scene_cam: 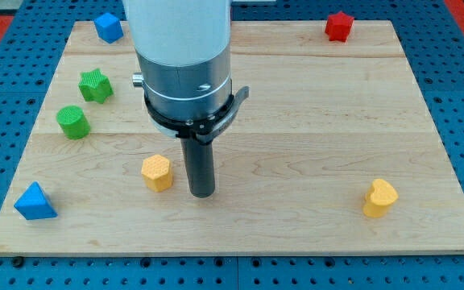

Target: Keep the yellow hexagon diagonally to the blue triangle

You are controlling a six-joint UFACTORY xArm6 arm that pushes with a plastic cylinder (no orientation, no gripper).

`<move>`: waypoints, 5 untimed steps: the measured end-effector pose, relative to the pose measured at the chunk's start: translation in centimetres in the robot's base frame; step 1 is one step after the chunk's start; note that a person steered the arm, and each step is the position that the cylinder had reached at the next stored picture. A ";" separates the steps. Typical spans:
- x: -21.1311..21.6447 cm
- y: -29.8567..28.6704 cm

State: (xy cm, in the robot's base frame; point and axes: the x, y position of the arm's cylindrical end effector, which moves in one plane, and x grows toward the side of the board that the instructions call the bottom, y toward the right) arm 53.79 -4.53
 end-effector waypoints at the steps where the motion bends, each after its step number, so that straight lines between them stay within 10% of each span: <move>1: -1.3 -2.3; 5: 1.6 -9.0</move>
